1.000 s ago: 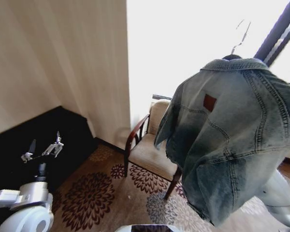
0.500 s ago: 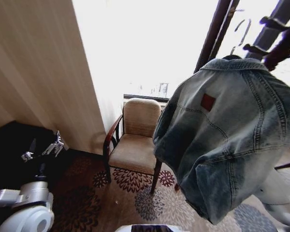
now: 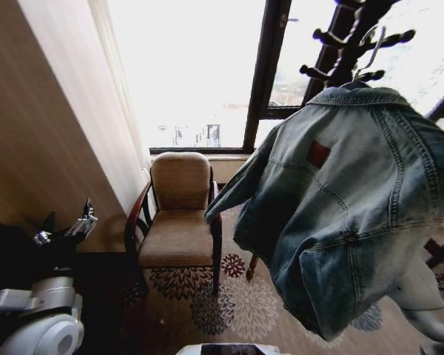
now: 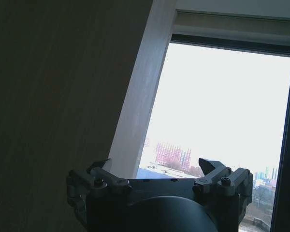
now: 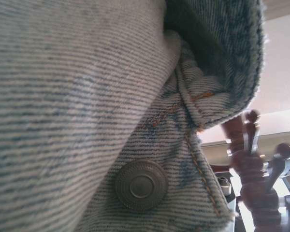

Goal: Pick up the clothes from the bed and hang them on the clothes hanger.

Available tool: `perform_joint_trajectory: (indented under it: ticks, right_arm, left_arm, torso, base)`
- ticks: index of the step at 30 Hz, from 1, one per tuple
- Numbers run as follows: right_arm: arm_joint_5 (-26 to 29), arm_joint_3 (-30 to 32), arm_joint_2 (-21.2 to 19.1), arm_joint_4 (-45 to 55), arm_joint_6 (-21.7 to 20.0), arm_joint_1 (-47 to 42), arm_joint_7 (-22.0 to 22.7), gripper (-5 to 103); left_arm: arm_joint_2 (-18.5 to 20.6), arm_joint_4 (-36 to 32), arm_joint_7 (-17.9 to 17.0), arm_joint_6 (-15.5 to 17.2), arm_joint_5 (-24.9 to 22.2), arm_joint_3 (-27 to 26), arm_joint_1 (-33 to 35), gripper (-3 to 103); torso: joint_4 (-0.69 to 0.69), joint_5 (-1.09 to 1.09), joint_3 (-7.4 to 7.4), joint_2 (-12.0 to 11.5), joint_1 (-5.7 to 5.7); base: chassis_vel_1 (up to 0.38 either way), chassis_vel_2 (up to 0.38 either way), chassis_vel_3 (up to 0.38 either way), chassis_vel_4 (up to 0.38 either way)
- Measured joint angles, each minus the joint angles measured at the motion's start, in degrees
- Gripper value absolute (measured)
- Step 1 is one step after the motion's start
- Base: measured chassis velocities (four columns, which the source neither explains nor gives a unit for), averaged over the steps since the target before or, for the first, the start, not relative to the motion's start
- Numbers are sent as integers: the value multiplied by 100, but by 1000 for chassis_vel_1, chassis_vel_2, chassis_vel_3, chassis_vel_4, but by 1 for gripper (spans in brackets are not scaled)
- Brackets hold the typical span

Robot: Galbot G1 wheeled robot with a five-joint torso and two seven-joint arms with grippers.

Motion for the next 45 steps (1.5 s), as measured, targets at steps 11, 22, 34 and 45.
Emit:
perform_joint_trajectory:
  ticks: [11,22,34,45]
  right_arm:
    - [-22,8,19,-11,0,-14,5,16]
    - [-10,66,-5,39,0,-56,9,16]
    - [11,179,-35,122,0,-177,13,16]
    - [29,245,-48,170,1,-256,15,16]
  left_arm:
    - [-1,0,26,-96,-35,0,7,100]
    - [-33,0,147,-315,30,-5,31,100]
    - [-29,0,177,-374,22,-33,93,100]
    - [-42,0,176,-399,17,-38,136,100]
  torso:
    - [3,0,0,0,-1]
    - [1,0,0,0,-1]
    - [0,0,0,0,0]
    - [0,0,0,0,0]
  base:
    - [-39,-24,-41,-36]
    - [0,0,0,0]
    - [-28,-27,-32,-27]
    - [-91,-92,-92,-97]
